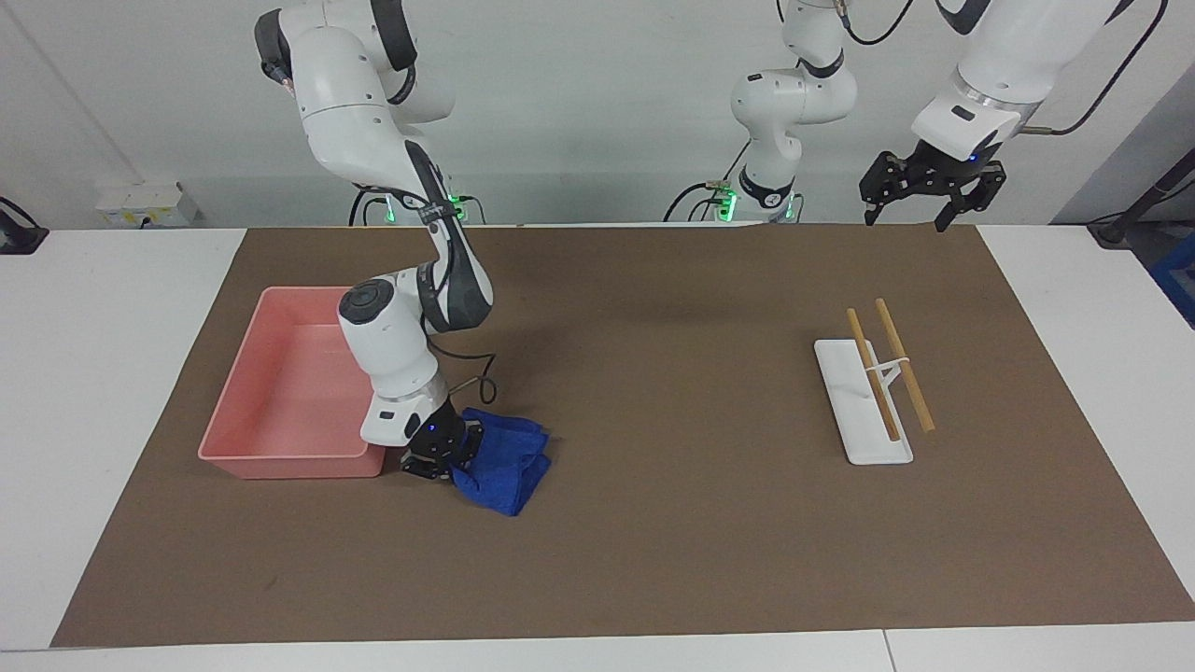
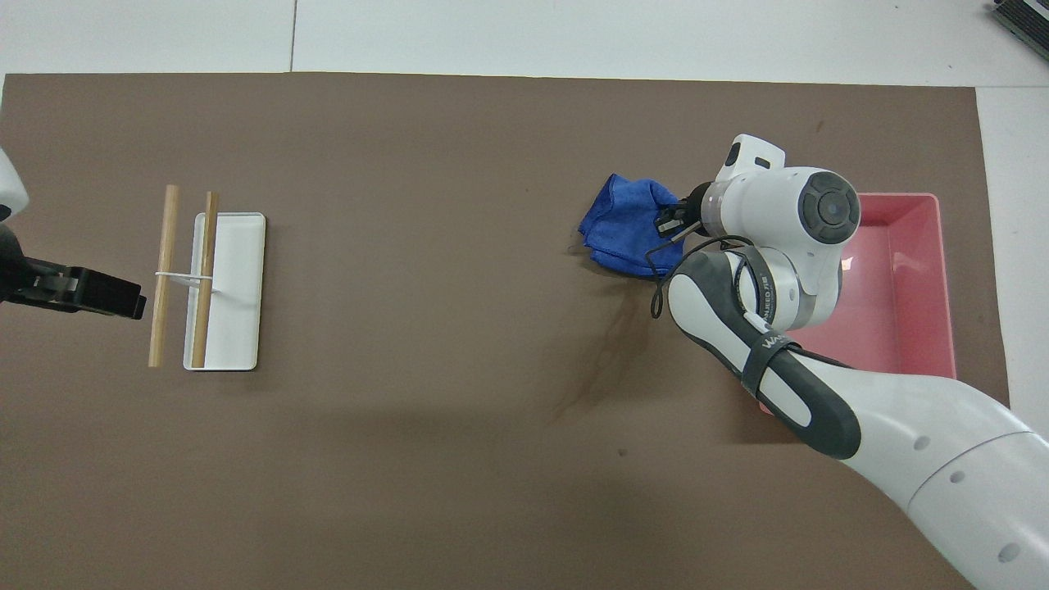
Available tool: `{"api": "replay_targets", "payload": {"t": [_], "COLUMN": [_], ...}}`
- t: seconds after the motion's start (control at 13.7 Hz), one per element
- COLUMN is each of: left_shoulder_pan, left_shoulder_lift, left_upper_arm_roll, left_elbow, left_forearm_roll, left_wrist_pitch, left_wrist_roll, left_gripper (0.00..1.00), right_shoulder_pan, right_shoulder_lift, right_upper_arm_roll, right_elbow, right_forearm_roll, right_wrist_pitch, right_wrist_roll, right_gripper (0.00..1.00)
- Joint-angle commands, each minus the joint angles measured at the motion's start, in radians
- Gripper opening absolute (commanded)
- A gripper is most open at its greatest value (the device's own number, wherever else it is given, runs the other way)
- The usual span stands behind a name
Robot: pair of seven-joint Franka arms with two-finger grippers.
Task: Wipe water with towel using both arms
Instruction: 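Wipe the towel again across the spill away from the robot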
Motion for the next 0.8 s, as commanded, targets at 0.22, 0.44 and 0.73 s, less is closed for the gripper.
{"api": "replay_targets", "payload": {"t": [0.22, 0.44, 0.73], "left_shoulder_pan": [-0.006, -0.006, -0.006], "left_shoulder_lift": [-0.031, -0.031, -0.031], "left_upper_arm_roll": [0.006, 0.006, 0.006], "left_elbow": [-0.031, -0.031, -0.031], "left_forearm_roll": [0.019, 0.019, 0.019], "left_wrist_pitch": [-0.005, -0.007, -0.005], "left_wrist_roll": [-0.006, -0.006, -0.006], "left_gripper": [1.0, 1.0, 1.0], "right_shoulder_pan": [-0.009, 0.002, -0.019], "right_shoulder_lift": [-0.119, -0.256, -0.406], "right_upper_arm_roll": [0.008, 0.008, 0.004], "right_elbow": [0.007, 0.01, 0.007], "right_forearm_roll": [-0.018, -0.018, -0.018], "right_wrist_pitch": [-0.197, -0.421, -0.634], "right_wrist_roll": [0.052, 0.135, 0.155], "right_gripper": [0.0, 0.0, 0.0]}}
